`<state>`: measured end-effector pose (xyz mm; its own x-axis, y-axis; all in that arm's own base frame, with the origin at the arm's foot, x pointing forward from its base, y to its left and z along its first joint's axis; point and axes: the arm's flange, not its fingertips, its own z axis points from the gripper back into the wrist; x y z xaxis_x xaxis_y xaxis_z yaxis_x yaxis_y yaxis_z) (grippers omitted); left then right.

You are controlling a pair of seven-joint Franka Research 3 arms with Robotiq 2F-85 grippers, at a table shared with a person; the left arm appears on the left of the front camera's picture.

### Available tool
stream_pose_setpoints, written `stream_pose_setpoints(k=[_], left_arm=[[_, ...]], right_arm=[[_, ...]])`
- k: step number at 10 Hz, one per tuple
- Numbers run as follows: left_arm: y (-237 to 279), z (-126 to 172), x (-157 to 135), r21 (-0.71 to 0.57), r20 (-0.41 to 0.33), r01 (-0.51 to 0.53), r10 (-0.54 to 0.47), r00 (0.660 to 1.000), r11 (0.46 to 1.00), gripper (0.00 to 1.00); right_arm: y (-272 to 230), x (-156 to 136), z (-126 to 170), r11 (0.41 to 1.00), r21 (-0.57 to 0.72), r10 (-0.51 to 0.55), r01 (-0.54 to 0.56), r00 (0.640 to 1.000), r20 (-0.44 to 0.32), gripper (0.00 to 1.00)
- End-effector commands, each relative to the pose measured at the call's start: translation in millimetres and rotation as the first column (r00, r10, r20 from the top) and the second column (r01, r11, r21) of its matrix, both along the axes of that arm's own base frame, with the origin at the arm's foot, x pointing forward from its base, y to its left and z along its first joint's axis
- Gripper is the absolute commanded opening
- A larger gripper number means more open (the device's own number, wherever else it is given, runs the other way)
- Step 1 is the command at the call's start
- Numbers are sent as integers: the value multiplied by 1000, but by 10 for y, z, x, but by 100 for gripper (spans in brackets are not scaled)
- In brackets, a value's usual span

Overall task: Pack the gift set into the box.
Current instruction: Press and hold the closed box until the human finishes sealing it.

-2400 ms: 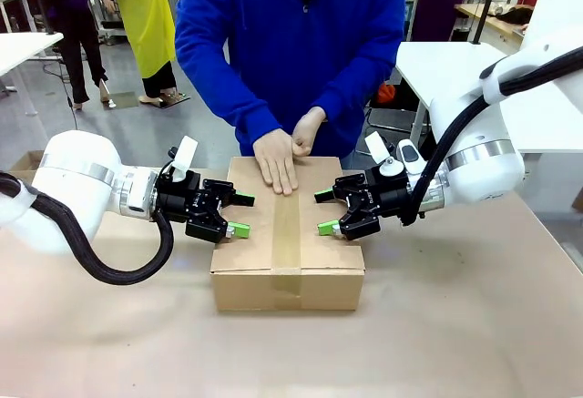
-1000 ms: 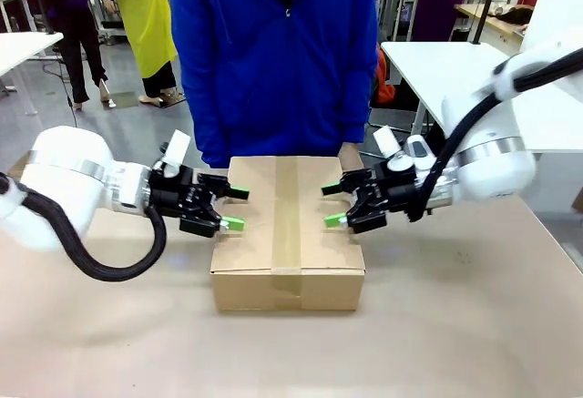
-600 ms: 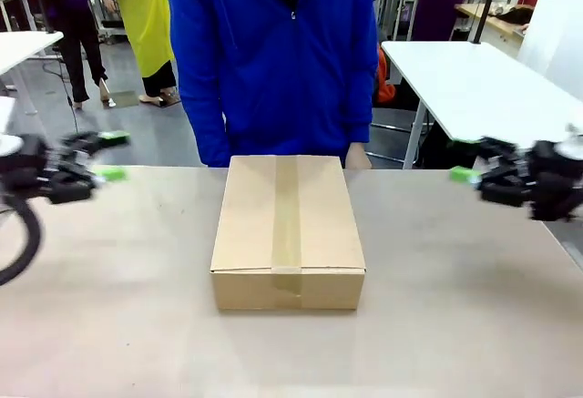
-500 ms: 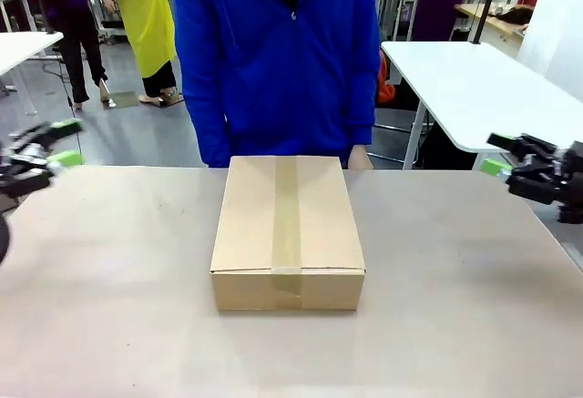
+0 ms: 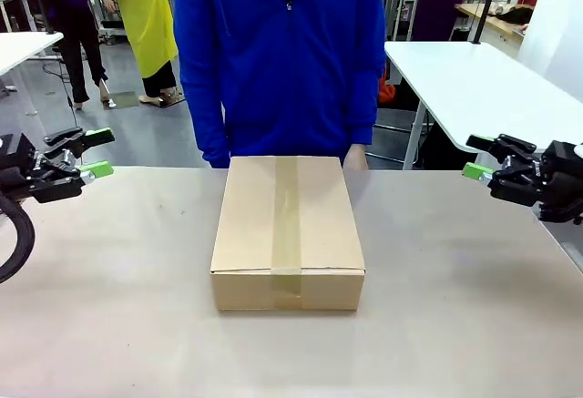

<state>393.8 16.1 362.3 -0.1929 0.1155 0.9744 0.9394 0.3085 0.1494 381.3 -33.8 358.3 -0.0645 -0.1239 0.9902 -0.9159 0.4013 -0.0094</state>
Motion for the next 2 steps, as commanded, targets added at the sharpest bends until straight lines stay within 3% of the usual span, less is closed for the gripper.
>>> stream_pose_setpoints(k=[1, 2], left_arm=[[53, 39, -54, 3, 18, -14, 14, 1000, 1000, 100], [53, 39, -54, 3, 18, -14, 14, 1000, 1000, 100]], right_arm=[[-25, -40, 48, 1000, -8, -1, 1, 1000, -6, 100], [-25, -40, 48, 1000, -8, -1, 1, 1000, -6, 100]])
